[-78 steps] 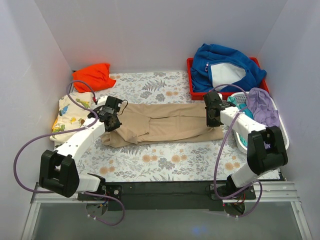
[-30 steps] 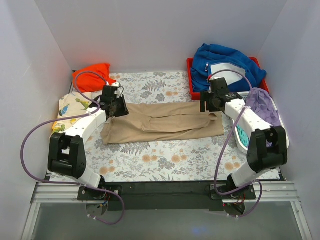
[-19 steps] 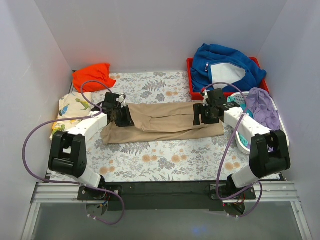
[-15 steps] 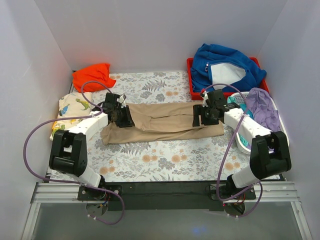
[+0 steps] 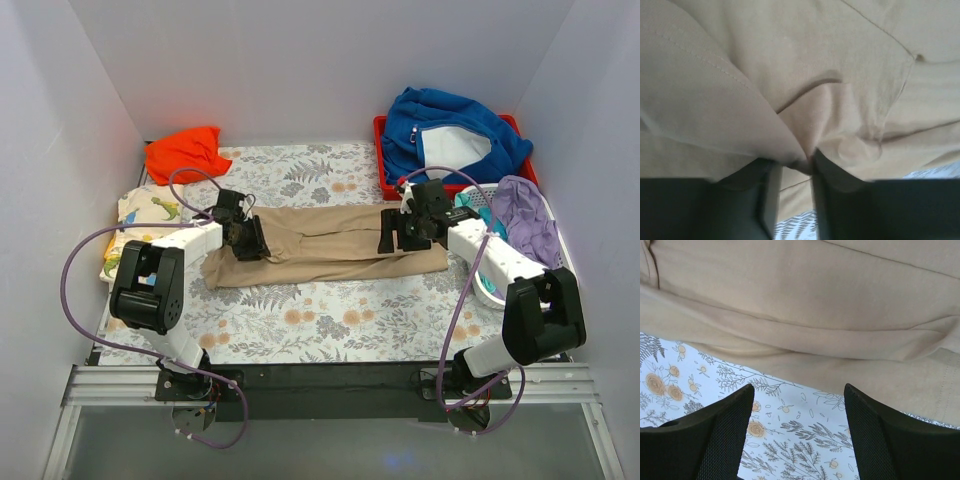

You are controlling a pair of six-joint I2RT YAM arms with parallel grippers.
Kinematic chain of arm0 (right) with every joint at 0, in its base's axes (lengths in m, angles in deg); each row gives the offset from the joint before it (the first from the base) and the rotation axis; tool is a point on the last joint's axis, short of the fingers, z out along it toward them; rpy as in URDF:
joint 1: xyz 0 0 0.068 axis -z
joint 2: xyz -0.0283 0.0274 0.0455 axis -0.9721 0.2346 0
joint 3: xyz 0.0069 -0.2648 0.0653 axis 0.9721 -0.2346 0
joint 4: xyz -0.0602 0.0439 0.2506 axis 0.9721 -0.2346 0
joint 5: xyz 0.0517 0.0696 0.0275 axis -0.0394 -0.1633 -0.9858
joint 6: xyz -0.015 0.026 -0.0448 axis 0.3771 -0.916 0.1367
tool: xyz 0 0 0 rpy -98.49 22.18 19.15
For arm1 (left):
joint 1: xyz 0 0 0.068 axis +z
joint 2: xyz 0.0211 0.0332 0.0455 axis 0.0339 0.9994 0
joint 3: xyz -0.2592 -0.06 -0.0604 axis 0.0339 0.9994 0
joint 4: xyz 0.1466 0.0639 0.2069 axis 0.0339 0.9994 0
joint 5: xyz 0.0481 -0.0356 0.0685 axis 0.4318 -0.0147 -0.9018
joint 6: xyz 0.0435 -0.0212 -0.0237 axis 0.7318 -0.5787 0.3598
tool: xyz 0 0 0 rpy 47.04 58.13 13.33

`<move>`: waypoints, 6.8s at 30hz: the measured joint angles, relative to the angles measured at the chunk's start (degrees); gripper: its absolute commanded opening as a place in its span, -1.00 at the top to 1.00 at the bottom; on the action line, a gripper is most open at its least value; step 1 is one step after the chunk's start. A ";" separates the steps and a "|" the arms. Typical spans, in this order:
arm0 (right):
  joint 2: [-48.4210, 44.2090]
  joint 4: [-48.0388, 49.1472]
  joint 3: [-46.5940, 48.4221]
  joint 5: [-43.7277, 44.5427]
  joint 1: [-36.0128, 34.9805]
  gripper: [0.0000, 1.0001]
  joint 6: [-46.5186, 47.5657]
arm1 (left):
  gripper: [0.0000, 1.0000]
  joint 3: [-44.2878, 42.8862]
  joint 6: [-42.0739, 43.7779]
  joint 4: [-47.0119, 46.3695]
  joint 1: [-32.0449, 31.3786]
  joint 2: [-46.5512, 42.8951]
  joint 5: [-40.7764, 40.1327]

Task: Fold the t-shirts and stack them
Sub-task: Fold the tshirt

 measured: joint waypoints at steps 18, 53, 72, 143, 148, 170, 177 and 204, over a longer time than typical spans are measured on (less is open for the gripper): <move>-0.22 1.25 -3.93 2.29 -1.44 -0.54 -0.15 | 0.18 -6.38 0.39 1.53 -0.04 -0.11 -7.32; 4.39 1.31 -6.69 33.18 0.35 -0.65 0.46 | 0.03 -5.14 2.25 4.39 -0.04 2.67 -14.27; 7.15 6.12 -8.02 38.64 0.63 -0.68 -2.56 | 0.03 -5.11 2.36 4.26 -0.04 2.67 -14.27; 6.82 7.52 -8.57 14.97 -15.89 -0.61 -1.60 | 0.07 -39.06 2.67 11.34 2.95 27.56 -1.90; 6.73 6.95 -8.24 13.73 -26.38 -0.61 -4.28 | 0.08 -50.69 6.99 17.18 2.99 34.56 1.95; 21.64 -10.56 16.37 11.80 -50.77 -0.69 -6.05 | 0.04 -72.54 11.52 16.26 0.22 48.85 17.31; 16.44 -13.44 24.22 22.36 -40.94 -0.71 -1.01 | 0.04 -63.89 11.58 15.30 -0.87 38.05 15.39; 16.92 -1.53 15.65 9.86 -25.90 -0.66 2.91 | 0.08 15.65 -13.73 12.81 -15.96 -31.45 21.40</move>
